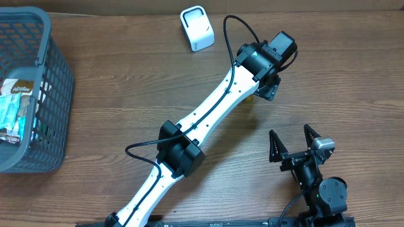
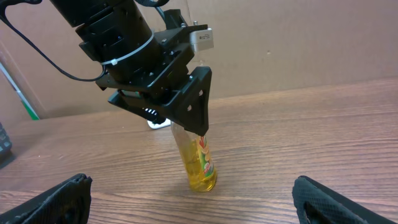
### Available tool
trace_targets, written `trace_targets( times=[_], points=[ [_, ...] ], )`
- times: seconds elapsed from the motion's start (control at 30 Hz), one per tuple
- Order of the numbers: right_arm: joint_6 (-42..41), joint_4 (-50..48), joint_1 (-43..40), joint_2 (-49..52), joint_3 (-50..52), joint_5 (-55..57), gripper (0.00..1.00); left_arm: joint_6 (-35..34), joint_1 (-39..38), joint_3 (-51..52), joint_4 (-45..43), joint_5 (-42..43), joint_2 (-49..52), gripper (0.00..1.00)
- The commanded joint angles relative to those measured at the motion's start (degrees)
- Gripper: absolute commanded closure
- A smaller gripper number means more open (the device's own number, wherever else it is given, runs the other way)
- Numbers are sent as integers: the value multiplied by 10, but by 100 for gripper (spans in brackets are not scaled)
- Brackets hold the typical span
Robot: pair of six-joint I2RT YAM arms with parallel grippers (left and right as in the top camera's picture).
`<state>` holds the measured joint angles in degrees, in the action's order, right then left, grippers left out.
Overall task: Scan the item barcode
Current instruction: 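Carry the bottle to the scanner and set it upright beside it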
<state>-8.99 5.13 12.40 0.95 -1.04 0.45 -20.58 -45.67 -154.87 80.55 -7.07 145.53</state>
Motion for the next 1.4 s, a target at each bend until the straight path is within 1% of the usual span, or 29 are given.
trace_targets(
  times=[0.0, 0.1, 0.23, 0.6, 0.77, 0.83, 0.9, 0.93, 0.97, 1.07, 1.13, 1.2, 1.3, 1.33, 1.37],
  points=[
    [-2, -3, -1, -3, 6, 5, 0, 7, 5, -2, -2, 5, 12, 16],
    [-2, -3, -1, -3, 6, 5, 0, -9, 7, -1, -16, 4, 14, 15],
    [-2, -3, -1, -3, 6, 5, 0, -53, 12, 0, -25, -22, 14, 14],
    [-2, -3, -1, -3, 6, 5, 0, -85, 25, 5, -52, -36, 14, 16],
    [-2, -3, -1, -3, 6, 5, 0, -85, 25, 38, -75, -34, 14, 17],
    [-2, -3, -1, -3, 6, 5, 0, -87, 25, 49, -77, -34, 14, 21],
    [-2, -3, -1, -3, 6, 5, 0, -88, 25, 53, -78, -34, 14, 33],
    [-2, -3, -1, -3, 6, 5, 0, -88, 25, 53, -79, -34, 14, 36],
    [-2, -3, -1, -3, 6, 5, 0, -88, 25, 53, -83, -34, 14, 42],
    [-2, -3, -1, -3, 6, 5, 0, -87, 25, 53, -82, -34, 14, 51],
    [-2, -3, -1, -3, 6, 5, 0, -79, 25, 53, -77, -34, 14, 55],
    [-2, -3, -1, -3, 6, 5, 0, -45, 25, 53, -72, -34, 14, 55],
    [-2, -3, -1, -3, 6, 5, 0, -20, 25, 53, -68, -34, 14, 53],
    [-2, -3, -1, -3, 6, 5, 0, -16, 25, 52, -66, -34, 14, 50],
    [-2, -3, -1, -3, 6, 5, 0, -17, 25, 52, -65, -34, 14, 44]
  ],
)
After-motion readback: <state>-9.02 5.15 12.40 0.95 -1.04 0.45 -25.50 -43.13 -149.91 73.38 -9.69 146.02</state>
